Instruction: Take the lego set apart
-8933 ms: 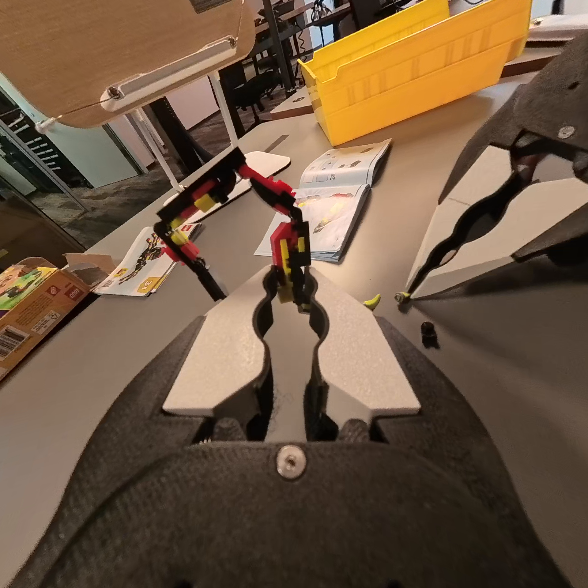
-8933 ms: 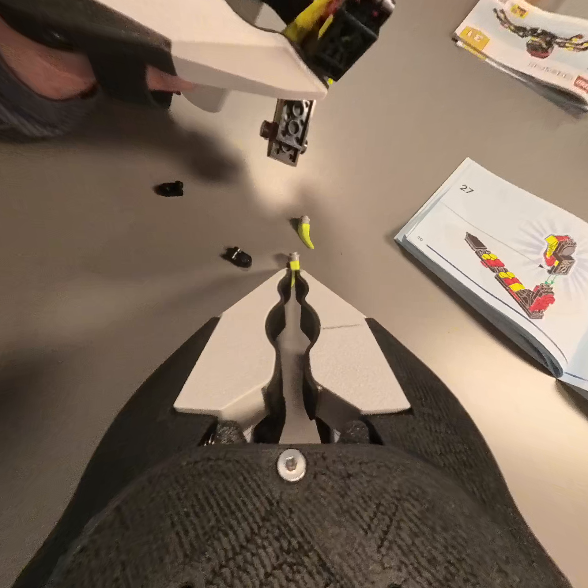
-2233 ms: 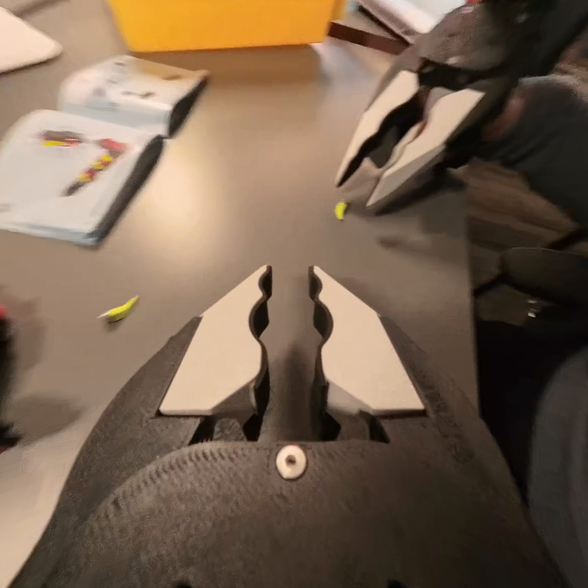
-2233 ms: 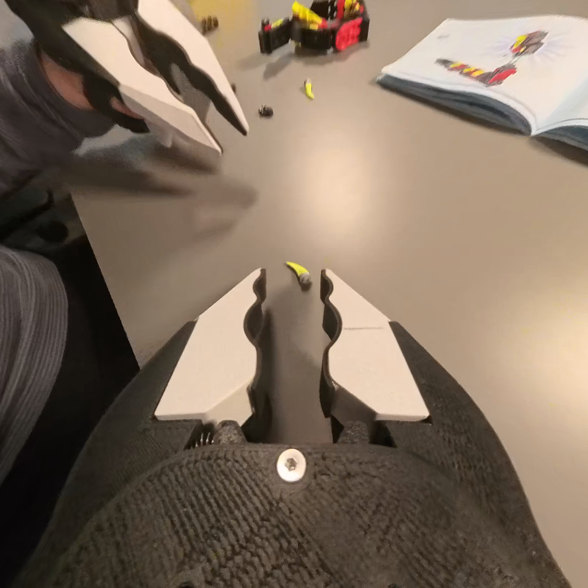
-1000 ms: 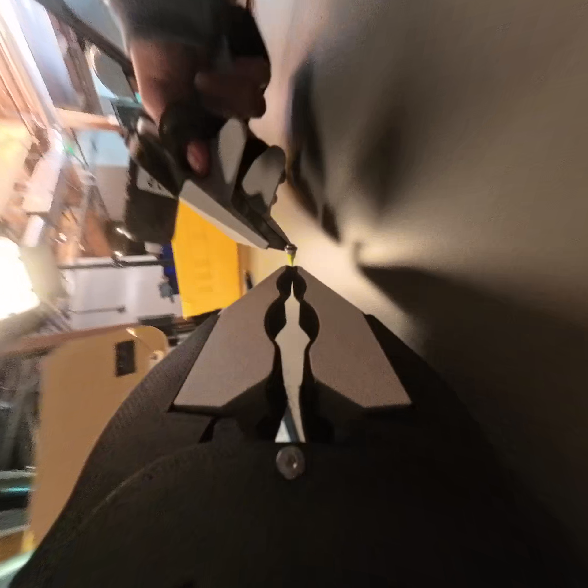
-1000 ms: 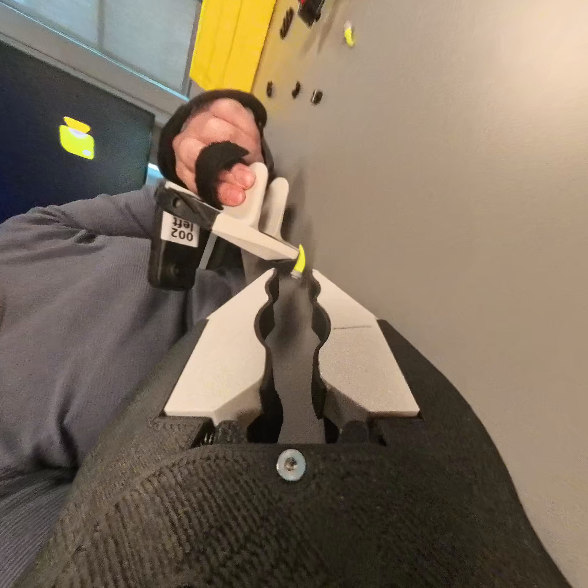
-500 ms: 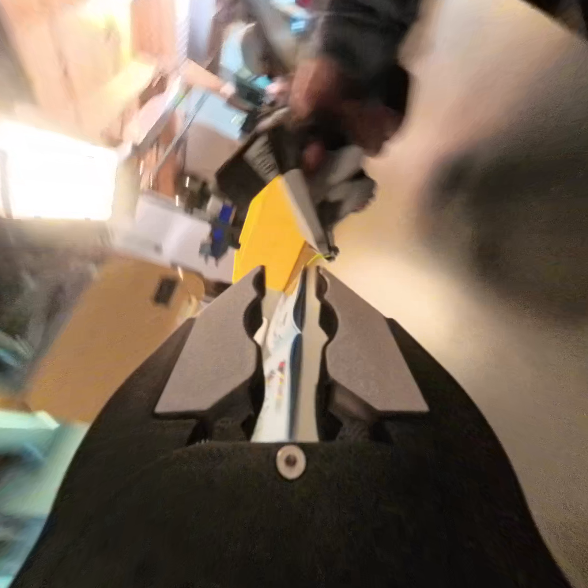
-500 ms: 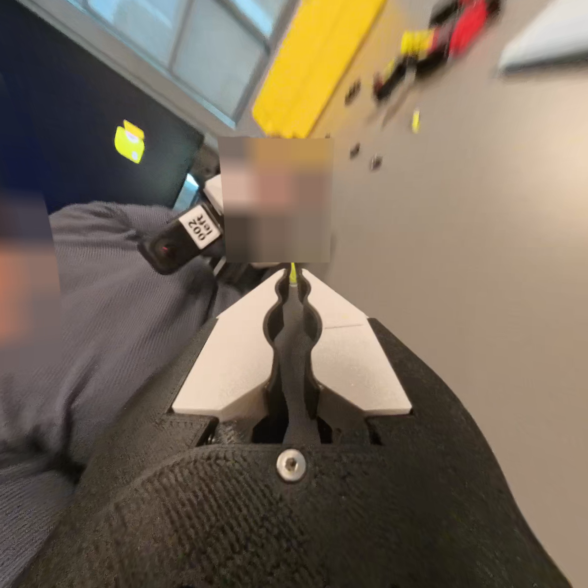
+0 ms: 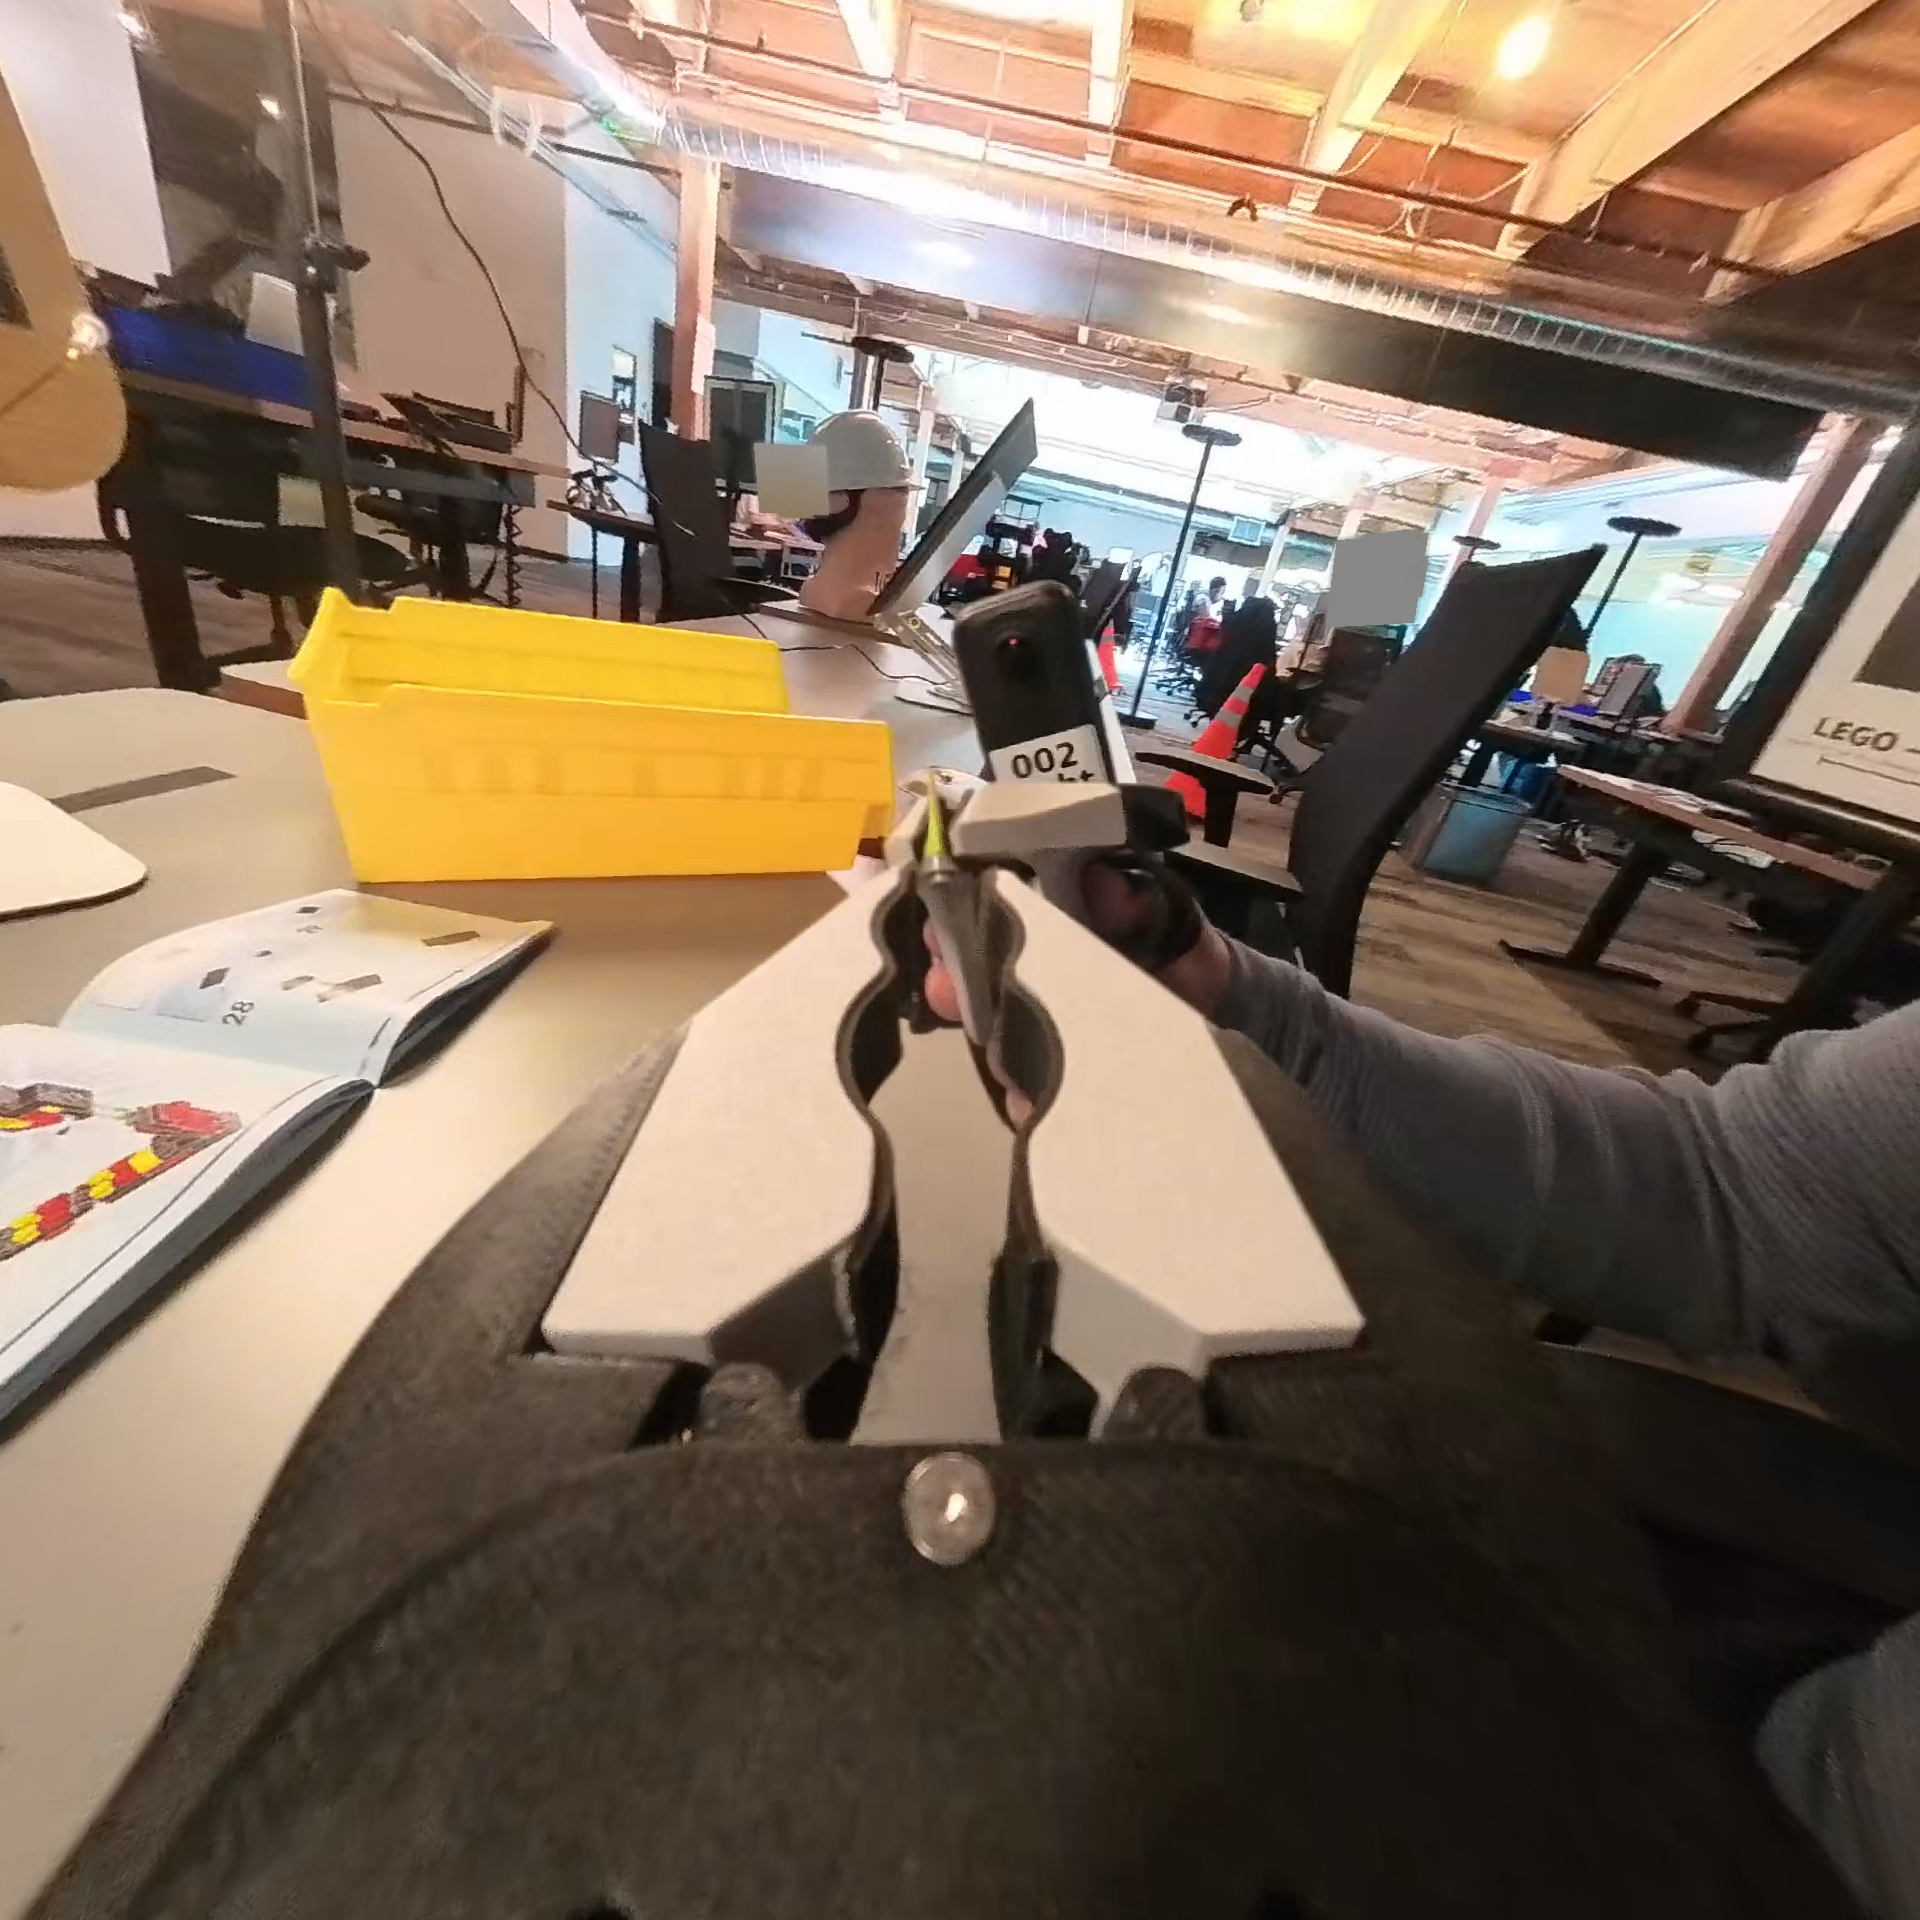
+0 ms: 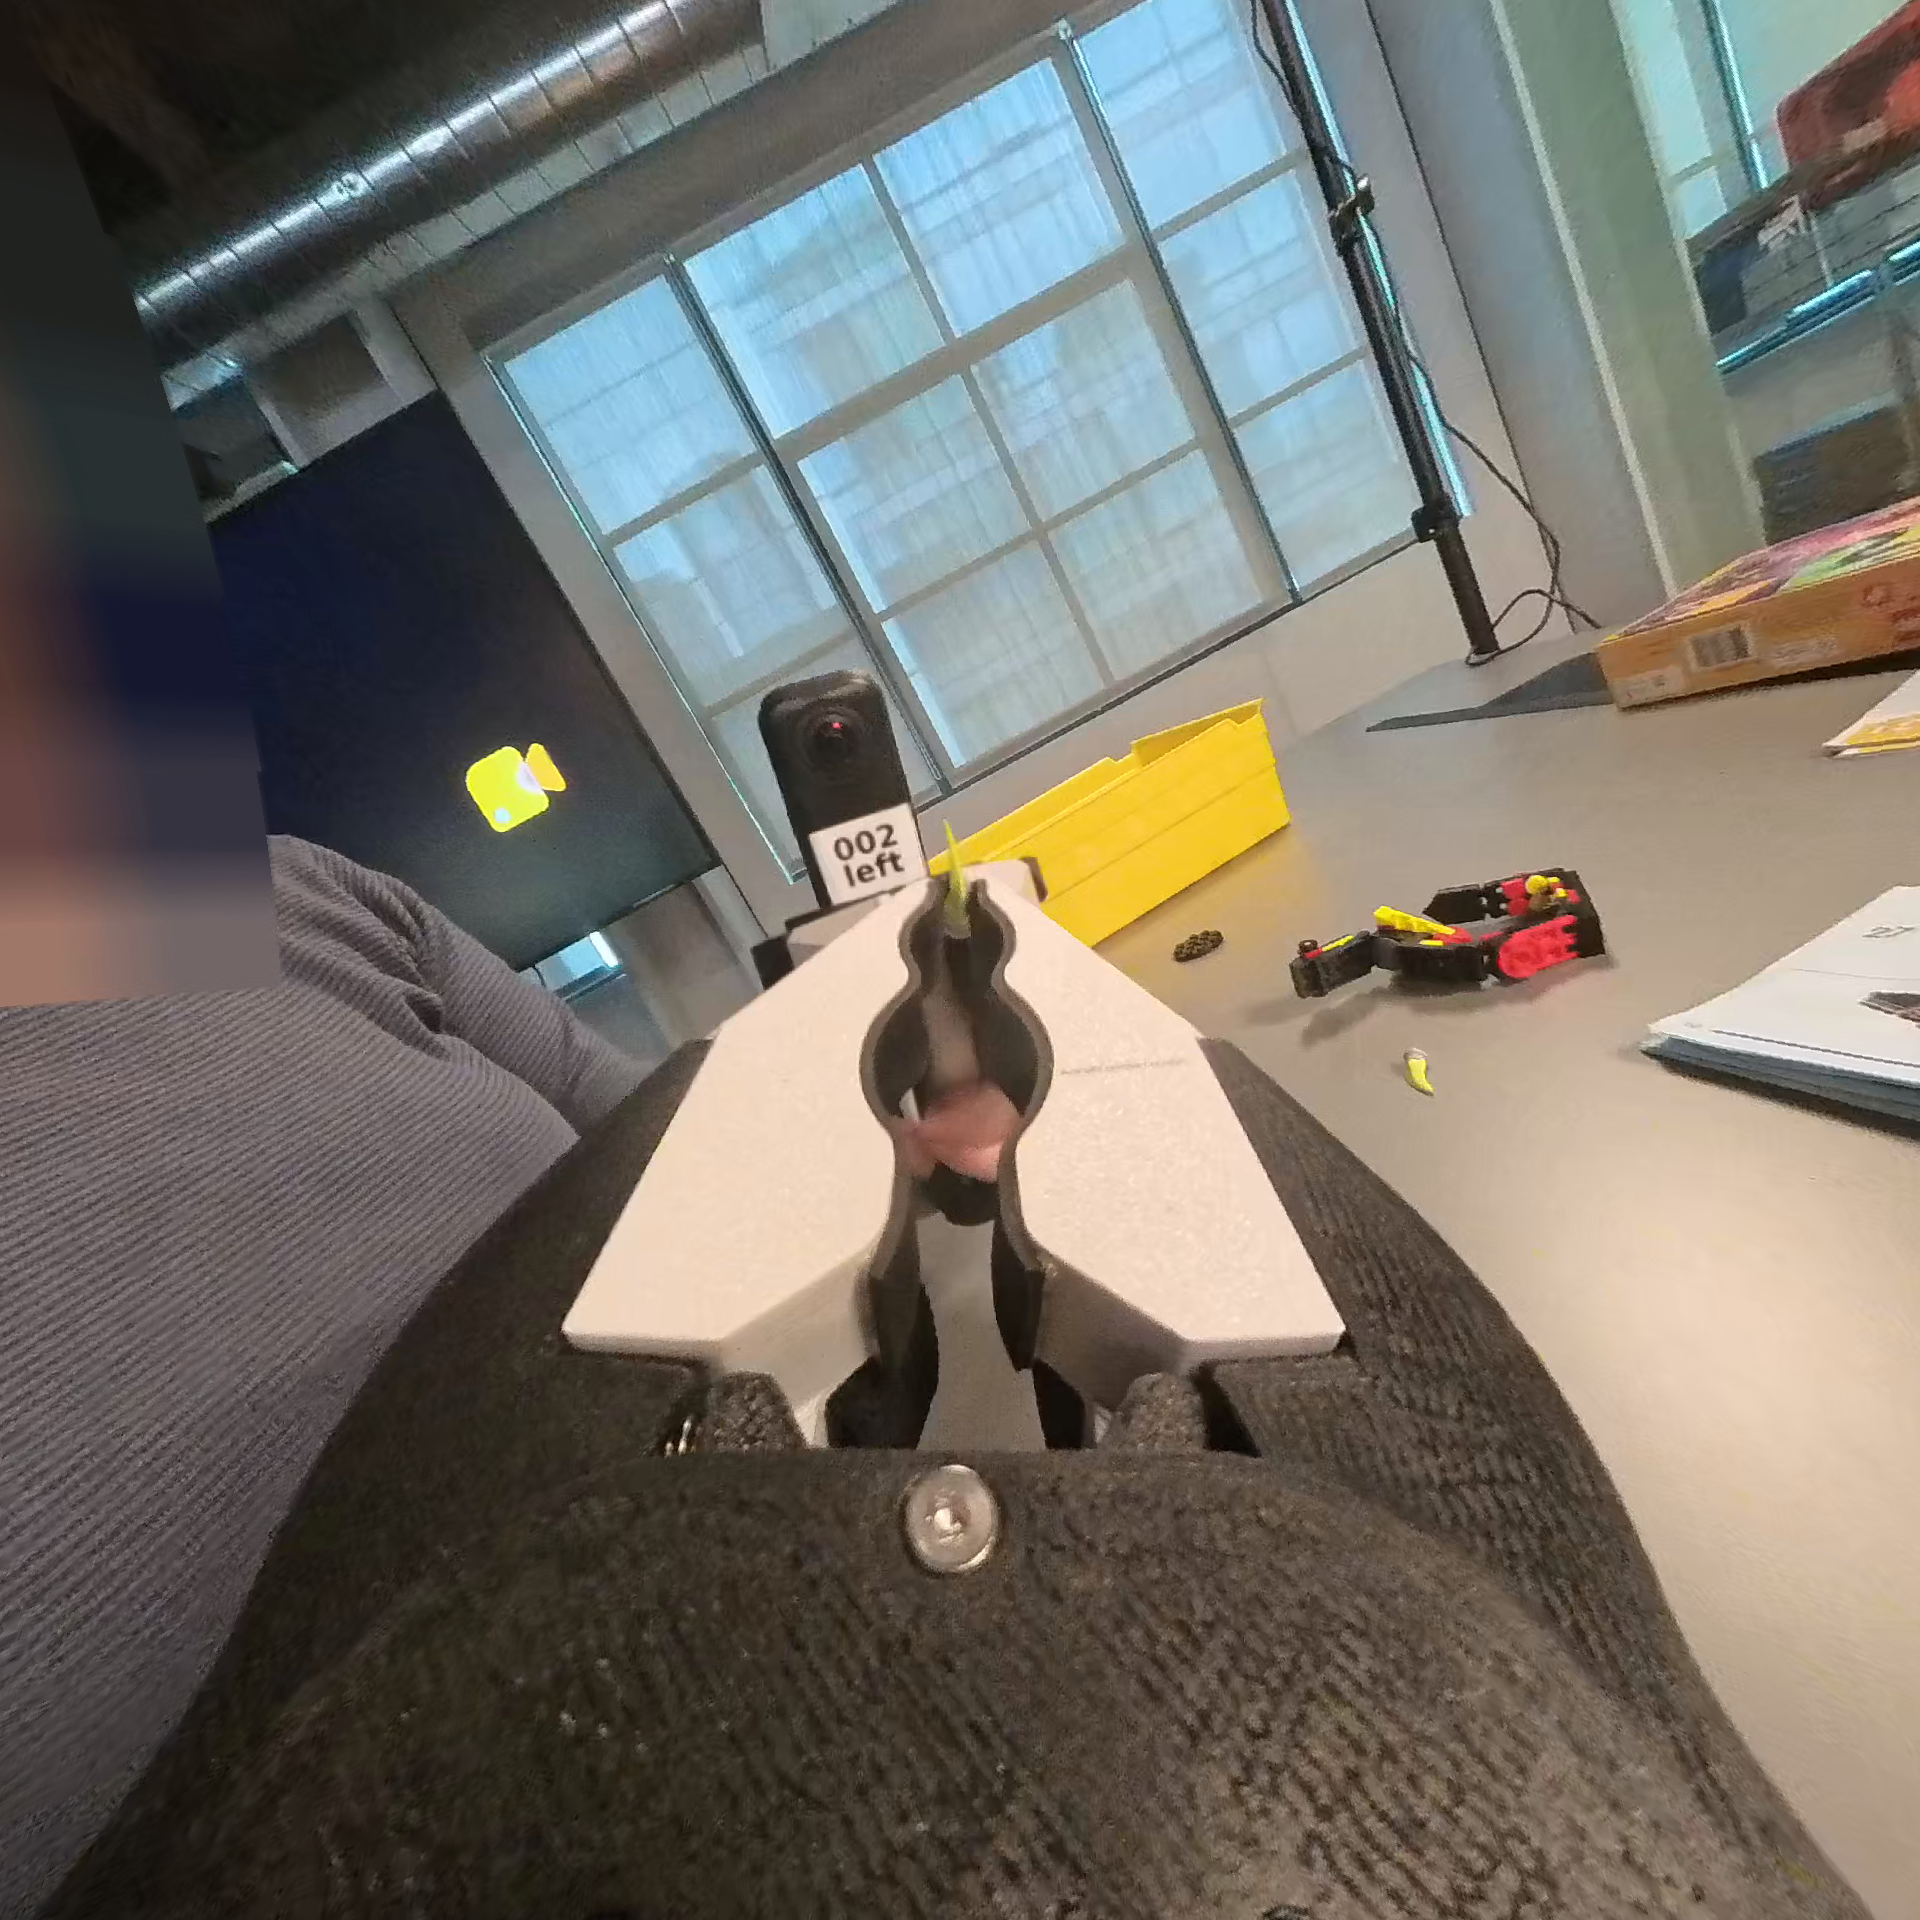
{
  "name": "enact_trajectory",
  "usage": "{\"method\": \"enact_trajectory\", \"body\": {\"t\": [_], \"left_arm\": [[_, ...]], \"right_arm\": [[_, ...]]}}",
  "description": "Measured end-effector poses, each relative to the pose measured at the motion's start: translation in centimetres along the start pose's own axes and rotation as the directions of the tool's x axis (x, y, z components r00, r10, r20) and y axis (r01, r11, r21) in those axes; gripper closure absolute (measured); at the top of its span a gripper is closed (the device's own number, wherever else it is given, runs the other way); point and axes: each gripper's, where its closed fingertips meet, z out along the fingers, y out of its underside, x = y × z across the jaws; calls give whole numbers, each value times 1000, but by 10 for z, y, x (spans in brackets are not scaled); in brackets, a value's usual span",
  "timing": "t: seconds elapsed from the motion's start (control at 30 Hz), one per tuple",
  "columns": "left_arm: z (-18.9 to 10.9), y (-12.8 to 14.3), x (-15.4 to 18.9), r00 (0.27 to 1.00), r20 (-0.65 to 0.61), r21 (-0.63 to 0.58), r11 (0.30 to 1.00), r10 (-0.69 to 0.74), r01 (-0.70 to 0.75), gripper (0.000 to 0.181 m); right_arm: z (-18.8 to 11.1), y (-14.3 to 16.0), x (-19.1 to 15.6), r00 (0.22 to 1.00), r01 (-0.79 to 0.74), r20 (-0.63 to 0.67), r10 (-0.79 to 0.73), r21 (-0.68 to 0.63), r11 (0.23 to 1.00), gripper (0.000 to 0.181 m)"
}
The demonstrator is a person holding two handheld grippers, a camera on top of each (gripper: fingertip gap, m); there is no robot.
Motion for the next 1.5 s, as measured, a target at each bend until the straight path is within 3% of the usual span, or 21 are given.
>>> {"method": "enact_trajectory", "body": {"t": [0.3, 0.4, 0.47, 0.53, 0.6, 0.67, 0.93, 1.1, 1.2, 1.27, 1.33, 1.4, 1.5], "left_arm": [[-7, 4, -6, 997, -23, -13, 997, -71, 71, 179], [-11, 6, -13, 996, 62, -29, 998, 58, -56, 176], [-14, 7, -20, 946, 165, -89, 960, 278, -266, 161], [-19, 2, -26, 824, 269, -145, 866, 499, -478, 161], [-21, -5, -25, 712, 315, -184, 777, 627, -602, 163], [-19, -3, -25, 669, 313, -220, 737, 674, -639, 163], [-19, -2, -33, 608, 342, -271, 694, 717, -666, 174], [-22, 5, -40, 661, 318, -303, 734, 679, -608, 175], [-27, 7, -46, 742, 309, -300, 801, 595, -518, 175], [-30, 11, -49, 820, 287, -302, 859, 496, -414, 175], [-33, 17, -52, 889, 259, -316, 903, 377, -291, 175], [-34, 22, -51, 937, 222, -325, 927, 269, -189, 175], [-36, 28, -51, 966, 198, -351, 932, 166, -88, 175]], "right_arm": [[6, 6, 4, 999, 24, -26, -25, -19, 1000, 179], [9, 6, 12, 996, -1, -87, 0, -14, 1000, 179], [9, 0, 18, 988, -85, -124, 91, 48, 995, 179], [9, -4, 22, 971, -189, -123, 203, 119, 975, 179], [11, -3, 24, 951, -268, -110, 287, 163, 950, 179], [14, -1, 24, 935, -325, -84, 345, 193, 926, 179], [24, 6, 25, 892, -435, -20, 452, 240, 868, 179], [23, 11, 33, 928, -325, -117, 353, 205, 923, 178], [13, 10, 41, 961, -12, -275, 39, 100, 995, 163], [5, 15, 49, 878, 270, -386, -284, -92, 958, 157], [-1, 21, 56, 656, 539, -396, -643, -350, 766, 156], [-3, 22, 62, 315, 691, -306, -899, -575, 438, 156], [3, 23, 63, -168, 684, -53, -984, -725, -78, 153]]}}
